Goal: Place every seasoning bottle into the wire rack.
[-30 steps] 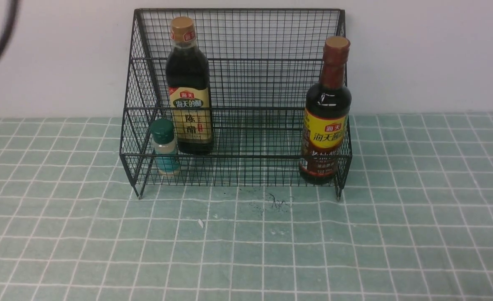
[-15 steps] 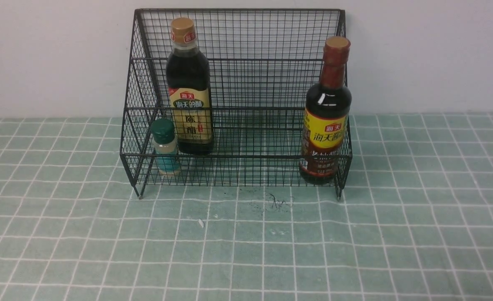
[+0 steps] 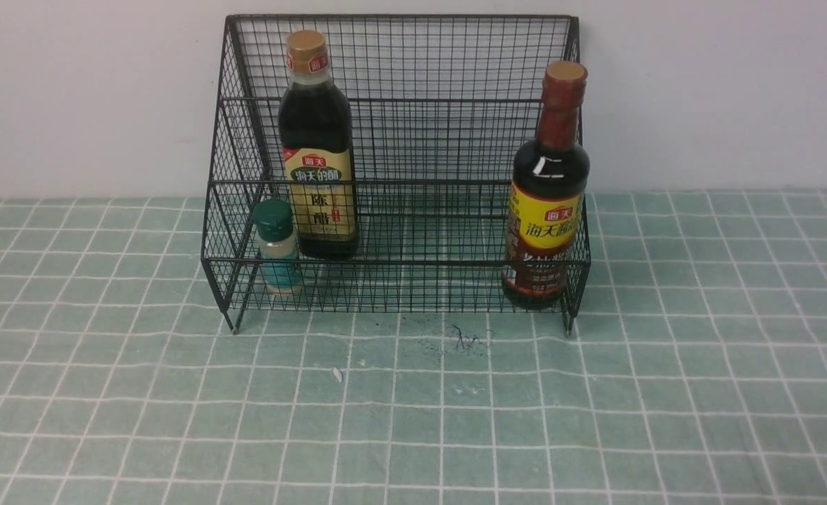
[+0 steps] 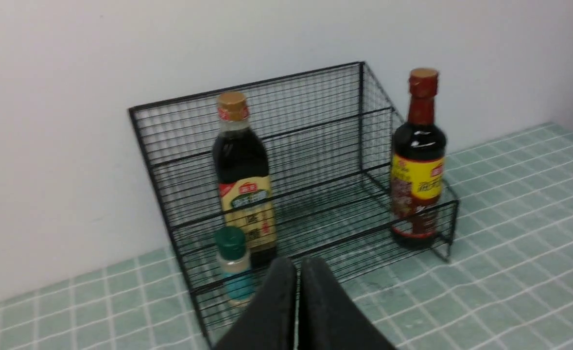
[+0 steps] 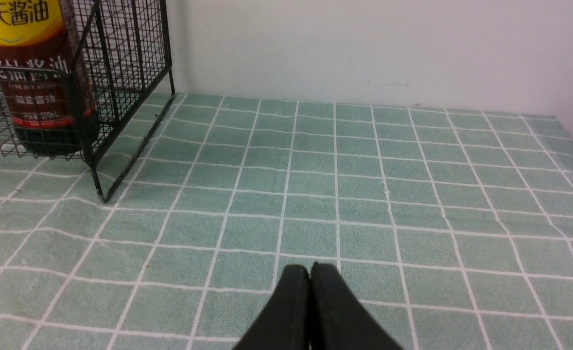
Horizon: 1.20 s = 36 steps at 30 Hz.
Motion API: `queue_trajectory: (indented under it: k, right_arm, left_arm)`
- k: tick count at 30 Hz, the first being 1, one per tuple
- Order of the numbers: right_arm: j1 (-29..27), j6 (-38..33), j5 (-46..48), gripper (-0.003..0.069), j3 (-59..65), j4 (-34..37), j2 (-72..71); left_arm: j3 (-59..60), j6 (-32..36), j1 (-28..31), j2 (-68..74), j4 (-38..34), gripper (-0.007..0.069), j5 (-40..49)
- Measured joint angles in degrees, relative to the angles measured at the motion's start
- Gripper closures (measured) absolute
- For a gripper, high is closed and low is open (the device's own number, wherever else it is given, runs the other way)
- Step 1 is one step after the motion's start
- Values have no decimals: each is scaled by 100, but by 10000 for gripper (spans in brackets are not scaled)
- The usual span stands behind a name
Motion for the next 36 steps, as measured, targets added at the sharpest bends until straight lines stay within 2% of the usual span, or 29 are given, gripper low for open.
queue_trajectory:
  k: [4, 6, 7, 10, 18, 23, 28, 36]
  right_arm:
    - [0, 0, 0, 673, 0, 0, 0]
    - [0, 0, 0, 673, 0, 0, 0]
    - [0, 0, 0, 673, 0, 0, 0]
    - [0, 0, 0, 673, 0, 0, 0]
    - [0, -30, 0, 673, 0, 0, 0]
    - [0, -42, 0, 673, 0, 0, 0]
    - [0, -47, 12, 673, 0, 2, 0]
    - [0, -47, 12, 673, 0, 2, 0]
  left_arm:
    - [233, -664, 0, -15, 1025, 631, -42]
    - [370, -846, 0, -55, 1321, 631, -71]
    - [613, -1155, 9, -152, 1645, 631, -120]
    - [1292, -1631, 108, -476, 1948, 631, -326]
    - [3597, -1746, 575, -1492, 2039, 631, -1553]
    - [4738, -1752, 726, -1908, 2059, 631, -1842]
    - [4974, -1752, 733, -2043, 2084, 631, -2261]
    - [4985, -1752, 733, -2043, 2084, 631, -2295]
